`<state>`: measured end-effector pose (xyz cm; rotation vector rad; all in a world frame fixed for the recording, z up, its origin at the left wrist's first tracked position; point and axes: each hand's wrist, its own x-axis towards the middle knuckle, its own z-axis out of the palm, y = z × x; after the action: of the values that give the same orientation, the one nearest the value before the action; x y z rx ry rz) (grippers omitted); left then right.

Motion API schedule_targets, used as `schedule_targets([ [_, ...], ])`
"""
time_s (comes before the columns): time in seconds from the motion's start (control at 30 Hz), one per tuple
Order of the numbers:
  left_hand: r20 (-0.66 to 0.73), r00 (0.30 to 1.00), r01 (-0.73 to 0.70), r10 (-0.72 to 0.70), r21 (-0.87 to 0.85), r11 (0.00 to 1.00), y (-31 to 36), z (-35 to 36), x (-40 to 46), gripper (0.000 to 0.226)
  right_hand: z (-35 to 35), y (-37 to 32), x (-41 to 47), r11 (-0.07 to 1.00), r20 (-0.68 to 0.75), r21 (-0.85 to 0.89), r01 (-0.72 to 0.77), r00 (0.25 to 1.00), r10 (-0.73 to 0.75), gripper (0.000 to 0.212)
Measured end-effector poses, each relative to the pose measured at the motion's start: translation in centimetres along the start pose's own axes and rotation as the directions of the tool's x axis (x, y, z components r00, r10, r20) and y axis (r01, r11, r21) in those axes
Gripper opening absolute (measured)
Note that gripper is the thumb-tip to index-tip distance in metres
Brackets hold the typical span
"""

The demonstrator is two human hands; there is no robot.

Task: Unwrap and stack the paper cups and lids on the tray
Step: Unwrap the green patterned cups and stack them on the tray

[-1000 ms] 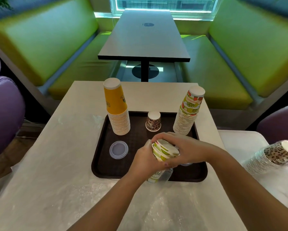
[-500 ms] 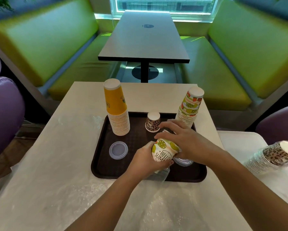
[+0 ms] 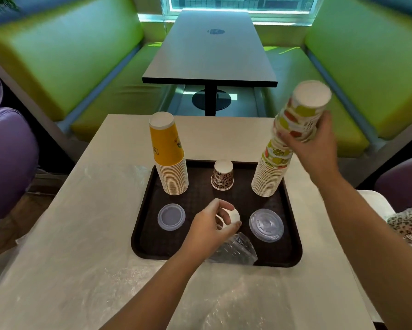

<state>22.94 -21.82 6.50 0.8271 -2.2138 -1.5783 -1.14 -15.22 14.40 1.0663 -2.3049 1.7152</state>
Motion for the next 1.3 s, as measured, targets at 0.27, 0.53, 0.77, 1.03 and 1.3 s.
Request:
schedule_targets([
  [0.27,0.007,1.000,-0.006,0.006,-0.029,1.000,0.1,0.1,0.8,0.014,1.6,4.7,0.9,0.965,0.084,-0.038,-0.258,0.962,0.260,0.064],
  [0.53,-0.002,1.000,0.013,-0.013,-0.040,0.999,-0.1,0.2,1.4,0.013,3.2,6.5,-1.2,0.938,0.111,-0.147,-0.314,0.937,0.331,0.067],
  [0.77,-0.014,1.000,-0.001,0.001,-0.051,0.999,0.6,-0.1,1.2,0.011,1.2,2.4,-6.0,0.984,-0.087,-0.112,-0.140,0.988,0.131,0.090],
  [1.03,-0.033,0.996,-0.084,0.082,-0.083,0.993,2.9,0.2,0.0,0.022,1.6,-3.2,-16.2,0.953,0.725,-0.118,-0.280,0.632,0.275,0.063],
  [1.3,0.327,0.945,-0.053,0.011,0.120,0.991,0.0,-4.1,-3.6,0.109,-1.1,-5.6,-16.1,0.899,0.400,0.203,-0.388,0.871,0.285,0.011],
])
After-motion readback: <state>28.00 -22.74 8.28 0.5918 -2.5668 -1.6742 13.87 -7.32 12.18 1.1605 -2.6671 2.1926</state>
